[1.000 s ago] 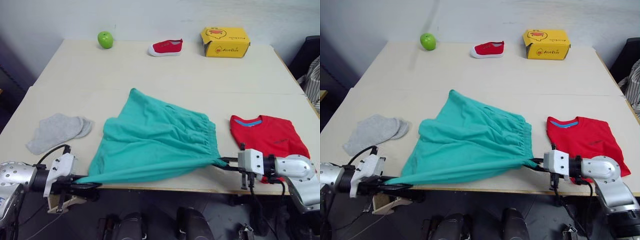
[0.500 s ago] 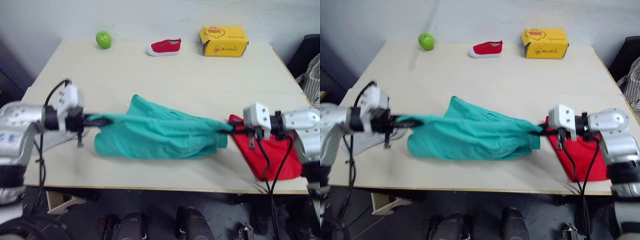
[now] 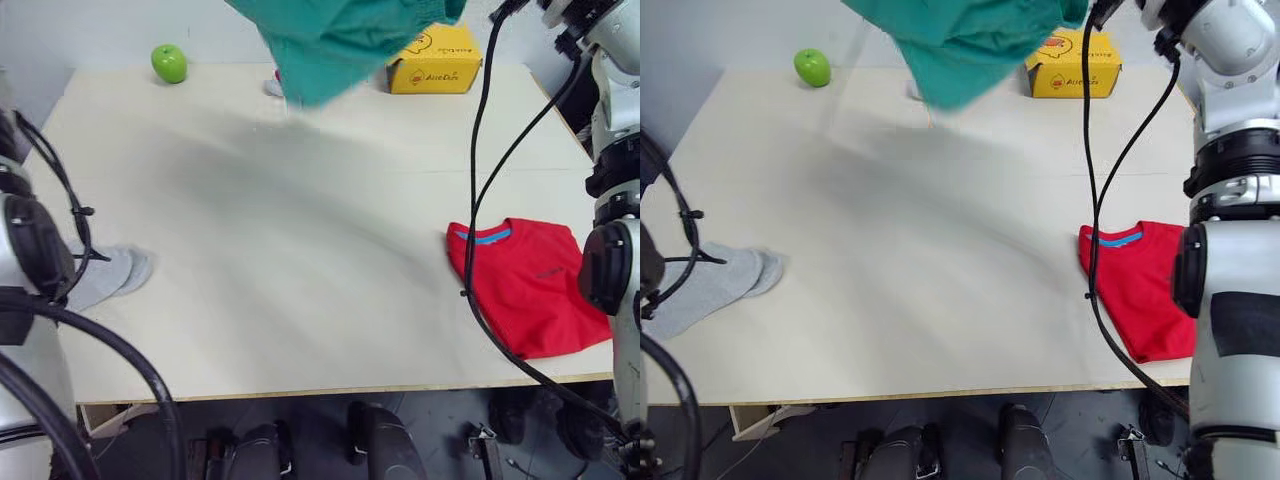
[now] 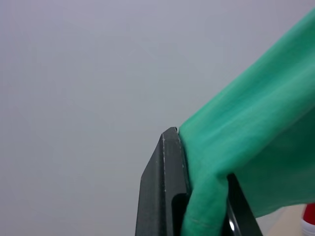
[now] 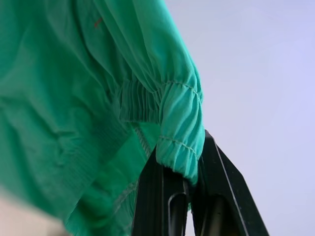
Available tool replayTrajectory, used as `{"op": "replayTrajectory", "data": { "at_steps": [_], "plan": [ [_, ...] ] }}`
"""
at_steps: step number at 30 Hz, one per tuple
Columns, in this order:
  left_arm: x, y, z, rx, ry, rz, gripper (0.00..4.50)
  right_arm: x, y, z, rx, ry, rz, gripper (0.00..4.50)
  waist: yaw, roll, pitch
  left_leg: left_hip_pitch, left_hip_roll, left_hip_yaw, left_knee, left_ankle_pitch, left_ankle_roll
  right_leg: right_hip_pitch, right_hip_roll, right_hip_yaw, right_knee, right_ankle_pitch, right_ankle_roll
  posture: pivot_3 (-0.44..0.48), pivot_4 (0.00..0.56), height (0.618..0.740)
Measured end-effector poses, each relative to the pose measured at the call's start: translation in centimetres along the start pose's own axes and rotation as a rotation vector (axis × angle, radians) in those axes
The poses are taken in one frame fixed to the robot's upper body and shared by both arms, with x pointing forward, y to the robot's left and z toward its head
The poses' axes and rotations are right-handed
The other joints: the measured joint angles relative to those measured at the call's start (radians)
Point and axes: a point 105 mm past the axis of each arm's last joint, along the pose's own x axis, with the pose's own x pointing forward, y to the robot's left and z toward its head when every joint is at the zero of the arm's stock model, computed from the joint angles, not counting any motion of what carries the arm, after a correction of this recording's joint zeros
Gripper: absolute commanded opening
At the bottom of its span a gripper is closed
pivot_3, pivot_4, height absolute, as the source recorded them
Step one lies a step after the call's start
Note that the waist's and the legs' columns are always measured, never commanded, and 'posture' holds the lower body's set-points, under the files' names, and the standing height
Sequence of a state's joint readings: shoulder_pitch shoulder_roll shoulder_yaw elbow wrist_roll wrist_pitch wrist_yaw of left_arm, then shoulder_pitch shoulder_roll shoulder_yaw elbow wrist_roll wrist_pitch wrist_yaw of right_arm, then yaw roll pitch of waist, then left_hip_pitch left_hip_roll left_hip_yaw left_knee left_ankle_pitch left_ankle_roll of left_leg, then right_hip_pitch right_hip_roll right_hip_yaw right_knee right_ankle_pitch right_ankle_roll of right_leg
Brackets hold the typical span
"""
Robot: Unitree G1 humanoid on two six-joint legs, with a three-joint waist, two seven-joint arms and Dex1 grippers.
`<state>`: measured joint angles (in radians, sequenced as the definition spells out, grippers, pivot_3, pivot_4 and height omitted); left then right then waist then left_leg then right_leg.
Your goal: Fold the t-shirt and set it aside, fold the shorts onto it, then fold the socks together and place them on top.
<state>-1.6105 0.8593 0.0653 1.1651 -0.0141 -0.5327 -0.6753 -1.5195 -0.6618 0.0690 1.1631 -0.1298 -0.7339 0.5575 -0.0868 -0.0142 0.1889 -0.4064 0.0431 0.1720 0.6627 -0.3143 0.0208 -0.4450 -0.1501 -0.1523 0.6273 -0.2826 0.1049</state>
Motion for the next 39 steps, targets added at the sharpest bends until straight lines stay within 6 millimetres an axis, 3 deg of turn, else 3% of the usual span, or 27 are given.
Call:
{"op": "replayTrajectory", "data": {
  "at_steps": [2,5,6,8,10,13,16,21,25,28,32,34,39],
  "plan": [
    [-2.8,-2.7,-2.4,-0.069,0.015,-0.177,0.05,-1.1,3.7,-1.9,0.073,0.028,0.116,0.00,-0.002,0.000,0.000,0.001,0.001,0.000,0.002,0.000,0.000,0.004,0.000,0.000,0.000,0.000,0.000,0.000,0.150,0.740],
    [-10.0,-9.8,-7.0,-0.207,0.162,-0.540,0.05,-4.8,11.5,-5.0,0.230,0.088,0.347,0.00,-0.014,0.002,0.001,0.005,0.002,-0.001,0.006,0.000,0.000,0.011,0.000,0.000,-0.001,0.000,0.000,0.000,0.150,0.740],
    [-13.3,-12.7,-8.1,-0.279,0.246,-0.671,0.05,-6.8,14.5,-5.7,0.276,0.102,0.438,0.00,-0.021,0.002,0.001,0.004,0.003,-0.002,0.009,0.000,0.000,0.011,0.001,0.002,0.000,0.000,-0.001,0.000,0.150,0.740],
    [-19.2,-17.8,-8.8,-0.452,0.396,-0.856,0.05,-11.6,19.9,-6.6,0.369,0.142,0.616,0.00,-0.023,0.004,0.008,0.000,0.004,-0.013,0.016,0.000,0.001,0.010,0.001,0.005,0.002,-0.001,-0.001,0.000,0.150,0.740],
    [-22.0,-19.2,-7.7,-0.536,0.471,-0.895,0.05,-14.6,22.7,-6.2,0.430,0.136,0.719,0.00,-0.018,0.004,0.013,-0.001,0.008,-0.014,0.020,0.001,0.001,0.010,0.001,0.006,0.003,-0.001,-0.001,0.000,0.150,0.740],
    [-24.4,-19.3,-5.0,-0.606,0.553,-0.933,0.05,-17.9,24.6,-4.9,0.497,0.106,0.814,0.00,0.005,0.004,0.014,0.010,0.008,-0.012,0.022,0.001,0.002,0.020,0.000,0.009,0.005,0.000,-0.001,0.000,0.150,0.740],
    [-26.9,-20.8,-3.0,-0.717,0.651,-1.028,0.05,-19.9,24.5,-3.9,0.535,0.093,0.857,0.00,0.027,0.006,0.015,0.026,0.008,-0.011,0.019,0.000,0.001,0.032,0.000,0.012,0.001,-0.001,-0.002,0.000,0.150,0.740],
    [-29.3,-22.7,0.6,-0.965,0.769,-1.197,0.05,-24.7,24.6,-2.2,0.621,0.126,0.979,0.00,0.065,0.005,0.014,0.029,0.011,-0.013,0.019,-0.005,-0.002,0.036,0.001,0.018,0.000,-0.004,-0.007,0.000,0.150,0.740],
    [-29.3,-22.3,2.5,-1.021,0.824,-1.309,0.05,-26.8,24.0,-0.8,0.684,0.129,1.010,0.00,0.060,0.005,0.014,0.030,0.012,-0.010,0.019,-0.005,-0.003,0.034,0.003,0.017,0.001,-0.005,-0.008,0.000,0.150,0.740],
    [-27.1,-21.2,2.4,-0.984,0.751,-1.299,0.05,-27.3,23.2,0.1,0.763,0.159,0.989,0.00,0.060,0.005,0.014,0.031,0.014,-0.009,0.019,-0.006,-0.004,0.035,0.005,0.017,0.001,-0.005,-0.008,0.000,0.150,0.740],
    [-21.6,-19.0,1.5,-0.849,0.556,-1.233,0.05,-25.5,21.1,0.8,0.878,0.213,0.905,0.00,0.064,0.005,0.014,0.032,0.014,-0.009,0.019,-0.006,-0.005,0.034,0.005,0.016,0.002,-0.005,-0.009,0.000,0.150,0.740],
    [-18.6,-18.3,0.1,-0.748,0.494,-1.190,0.05,-23.9,19.9,1.0,0.956,0.232,0.830,0.00,0.065,0.005,0.014,0.032,0.013,-0.007,0.019,-0.006,-0.005,0.034,0.006,0.015,0.002,-0.005,-0.009,0.000,0.150,0.740],
    [-9.4,-18.6,-3.7,-0.613,0.355,-1.042,0.05,-20.6,17.8,0.0,1.103,0.313,0.647,0.00,0.088,0.003,0.013,0.028,0.008,0.000,0.022,-0.005,-0.003,0.031,0.008,0.016,0.008,-0.003,-0.006,0.000,0.150,0.740]
  ]
}}
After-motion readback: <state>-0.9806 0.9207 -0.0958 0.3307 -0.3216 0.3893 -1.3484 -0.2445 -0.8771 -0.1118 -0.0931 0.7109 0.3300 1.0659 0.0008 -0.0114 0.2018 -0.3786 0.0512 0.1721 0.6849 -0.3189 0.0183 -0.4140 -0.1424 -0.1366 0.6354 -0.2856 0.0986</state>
